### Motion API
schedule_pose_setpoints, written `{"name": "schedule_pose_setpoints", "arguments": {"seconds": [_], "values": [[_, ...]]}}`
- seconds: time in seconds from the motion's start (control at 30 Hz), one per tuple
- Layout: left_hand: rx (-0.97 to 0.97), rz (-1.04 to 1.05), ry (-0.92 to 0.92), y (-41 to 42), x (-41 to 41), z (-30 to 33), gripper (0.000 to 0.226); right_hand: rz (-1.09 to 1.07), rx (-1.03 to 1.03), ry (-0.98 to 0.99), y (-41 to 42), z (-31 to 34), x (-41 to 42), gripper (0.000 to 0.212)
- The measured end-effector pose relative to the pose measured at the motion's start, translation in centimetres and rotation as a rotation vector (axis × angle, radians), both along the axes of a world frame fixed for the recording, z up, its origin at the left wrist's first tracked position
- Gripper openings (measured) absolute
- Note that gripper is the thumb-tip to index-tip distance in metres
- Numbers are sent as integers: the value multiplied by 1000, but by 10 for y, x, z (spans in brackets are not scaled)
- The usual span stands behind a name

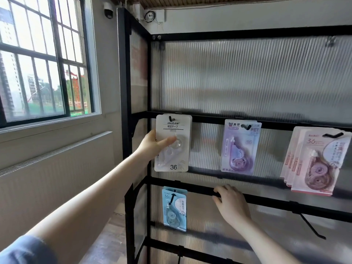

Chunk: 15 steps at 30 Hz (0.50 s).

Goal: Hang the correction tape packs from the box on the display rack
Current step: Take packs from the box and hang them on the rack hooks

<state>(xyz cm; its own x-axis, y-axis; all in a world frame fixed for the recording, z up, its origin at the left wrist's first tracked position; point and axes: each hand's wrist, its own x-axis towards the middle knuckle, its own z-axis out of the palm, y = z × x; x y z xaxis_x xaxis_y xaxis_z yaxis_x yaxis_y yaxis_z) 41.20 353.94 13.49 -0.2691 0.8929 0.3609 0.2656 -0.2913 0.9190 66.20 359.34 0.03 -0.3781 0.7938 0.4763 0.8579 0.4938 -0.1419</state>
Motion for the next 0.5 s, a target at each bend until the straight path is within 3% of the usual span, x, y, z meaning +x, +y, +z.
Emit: {"name": "schedule_pose_setpoints", "arguments": {"seconds": [0.3, 0.5], "values": [[11, 97, -18, 8, 6, -2, 43, -31, -22, 10, -8, 6, 16, 32], [42, 290, 156, -4, 12, -12, 34, -53, -7, -3, -15, 8, 21, 31]]}}
